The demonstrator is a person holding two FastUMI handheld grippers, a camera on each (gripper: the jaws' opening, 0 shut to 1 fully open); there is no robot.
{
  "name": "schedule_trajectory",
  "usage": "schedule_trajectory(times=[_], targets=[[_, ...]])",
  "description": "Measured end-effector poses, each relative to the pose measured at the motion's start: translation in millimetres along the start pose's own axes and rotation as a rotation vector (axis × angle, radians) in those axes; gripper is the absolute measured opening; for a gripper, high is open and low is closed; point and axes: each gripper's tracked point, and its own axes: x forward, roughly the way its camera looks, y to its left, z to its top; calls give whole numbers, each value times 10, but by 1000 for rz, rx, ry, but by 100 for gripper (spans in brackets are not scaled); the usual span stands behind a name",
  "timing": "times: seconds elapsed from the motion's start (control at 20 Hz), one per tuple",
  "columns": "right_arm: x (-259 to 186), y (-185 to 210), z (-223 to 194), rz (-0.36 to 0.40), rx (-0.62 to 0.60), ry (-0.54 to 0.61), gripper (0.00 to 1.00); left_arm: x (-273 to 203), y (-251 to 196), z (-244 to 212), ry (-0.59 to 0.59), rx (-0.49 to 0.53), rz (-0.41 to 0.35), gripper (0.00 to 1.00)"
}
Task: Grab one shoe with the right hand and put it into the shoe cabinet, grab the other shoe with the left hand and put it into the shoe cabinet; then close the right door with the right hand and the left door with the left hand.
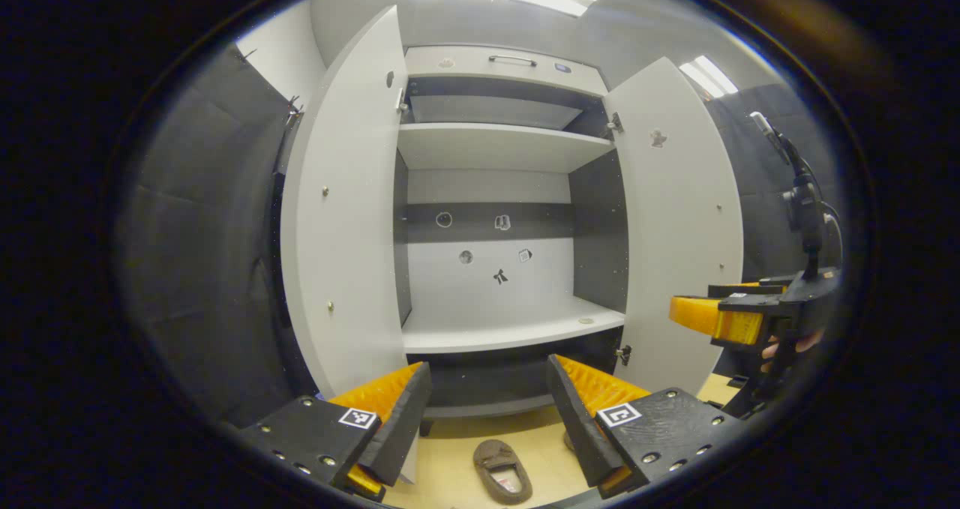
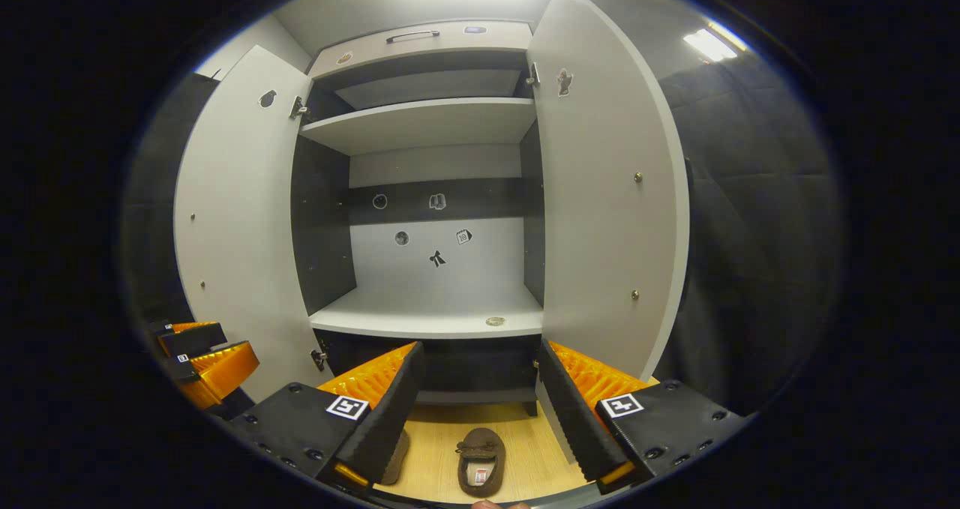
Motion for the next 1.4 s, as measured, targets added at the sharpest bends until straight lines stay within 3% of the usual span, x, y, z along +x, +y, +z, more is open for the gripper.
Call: schedule_trajectory(times=[0.15, 0.4, 0.55, 0.6, 0.8, 1.0, 1.05, 1.25, 1.3, 1.4], targets=[[105, 96, -56, 10, -7, 44, 92, 12, 31, -119, 21, -34, -26, 90], [275, 253, -301, 4, 21, 132, 96, 35, 105, -299, 48, -44, -68, 90], [367, 319, -599, 18, 13, 221, 92, 31, 60, -397, 66, -66, -107, 90], [388, 338, -724, 24, 15, 257, 97, 30, 43, -429, 75, -75, -117, 90], [439, 401, -1215, 55, 40, 380, 97, 46, -65, -506, 94, -102, -149, 90], [511, 475, -1776, 113, 32, 525, 93, 146, -98, -545, 111, -76, -144, 90], [534, 513, -1917, 137, 23, 558, 97, 180, -94, -564, 119, -71, -136, 90], [616, 657, -2513, 229, -7, 693, 97, 291, -88, -694, 171, -89, -94, 90], [638, 669, -2645, 244, -12, 722, 93, 311, -91, -730, 182, -95, -85, 90], [648, 665, -2896, 263, -21, 780, 97, 346, -98, -781, 204, -91, -67, 90]])
